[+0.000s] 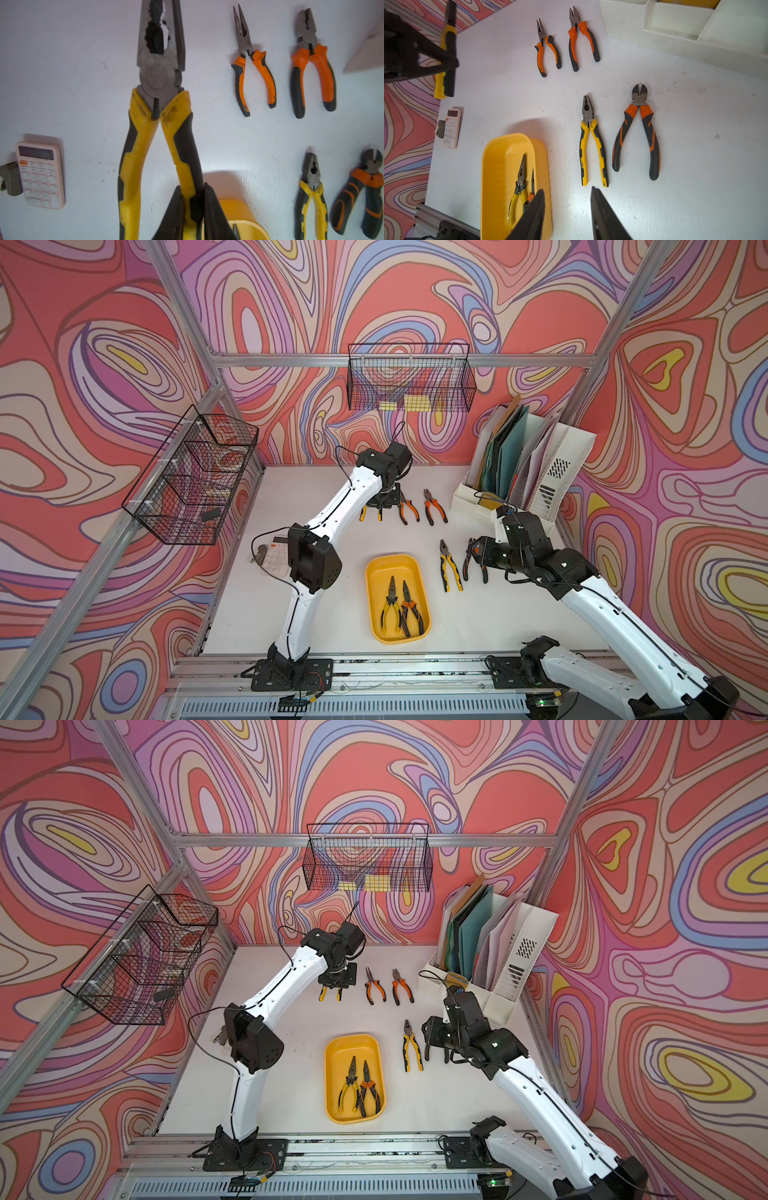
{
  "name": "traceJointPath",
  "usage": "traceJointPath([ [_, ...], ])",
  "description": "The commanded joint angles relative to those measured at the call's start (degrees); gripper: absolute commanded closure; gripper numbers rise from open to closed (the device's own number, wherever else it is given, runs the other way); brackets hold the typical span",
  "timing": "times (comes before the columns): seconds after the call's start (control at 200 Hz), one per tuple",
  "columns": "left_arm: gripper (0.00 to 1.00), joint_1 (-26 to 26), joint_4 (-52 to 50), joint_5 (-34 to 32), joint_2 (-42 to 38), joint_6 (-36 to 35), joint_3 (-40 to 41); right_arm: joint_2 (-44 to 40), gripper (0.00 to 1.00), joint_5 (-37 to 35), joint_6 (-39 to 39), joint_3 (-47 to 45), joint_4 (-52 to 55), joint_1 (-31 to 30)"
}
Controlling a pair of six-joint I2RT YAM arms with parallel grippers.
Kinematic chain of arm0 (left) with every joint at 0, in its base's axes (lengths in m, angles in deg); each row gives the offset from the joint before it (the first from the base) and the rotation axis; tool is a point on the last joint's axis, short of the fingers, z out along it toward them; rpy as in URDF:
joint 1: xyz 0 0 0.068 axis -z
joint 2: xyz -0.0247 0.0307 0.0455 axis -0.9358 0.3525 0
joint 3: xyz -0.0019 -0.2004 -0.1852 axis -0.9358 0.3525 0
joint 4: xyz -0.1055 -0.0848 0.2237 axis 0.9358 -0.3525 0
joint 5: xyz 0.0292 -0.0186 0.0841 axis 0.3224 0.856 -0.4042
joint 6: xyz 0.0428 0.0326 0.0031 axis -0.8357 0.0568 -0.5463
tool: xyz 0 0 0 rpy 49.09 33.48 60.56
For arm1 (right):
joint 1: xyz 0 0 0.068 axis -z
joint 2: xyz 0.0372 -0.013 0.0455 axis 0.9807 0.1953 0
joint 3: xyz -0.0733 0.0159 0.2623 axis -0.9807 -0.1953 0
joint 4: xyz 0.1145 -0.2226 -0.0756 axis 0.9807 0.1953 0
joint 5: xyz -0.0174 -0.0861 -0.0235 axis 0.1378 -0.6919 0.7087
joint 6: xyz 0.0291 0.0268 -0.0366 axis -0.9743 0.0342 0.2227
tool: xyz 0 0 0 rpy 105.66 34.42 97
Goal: Take the pliers out of the storage box
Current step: Place the pliers at the center of the board.
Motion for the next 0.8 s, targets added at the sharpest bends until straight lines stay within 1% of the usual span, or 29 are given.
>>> traceJointPath([
  [0.0,1.0,-2.1,-3.1,1.5,5.9,-2.5,-5.9,-1.7,0.59,-1.1,1.4,-1.3,-2.6,-0.2],
  [0.055,1.0,-3.3,-2.4,2.2,8.8,-2.2,-7.9,-2.5,0.59,-0.8,1.5,-2.3,-3.7,-0.2],
  [0.135,1.0,-4.8,-0.7,2.6,11.5,-2.0,-8.8,-3.3,0.59,-0.5,1.8,-3.2,-4.6,-0.2],
  [0.376,1.0,-7.4,3.8,3.1,15.0,-2.1,-8.9,-3.3,0.59,0.6,2.4,-4.3,-5.6,-0.2],
  [0.436,1.0,-7.9,4.8,4.2,15.7,-2.1,-8.9,-3.2,0.59,0.9,2.2,-4.6,-5.9,-0.2],
  [0.601,1.0,-8.1,6.4,7.6,17.6,-2.2,-9.0,-2.7,0.59,1.1,2.0,-4.9,-6.0,-0.2],
  [0.791,1.0,-8.2,6.5,7.9,19.7,-1.9,-8.7,-2.5,0.59,1.4,1.6,-4.7,-5.7,-0.2],
])
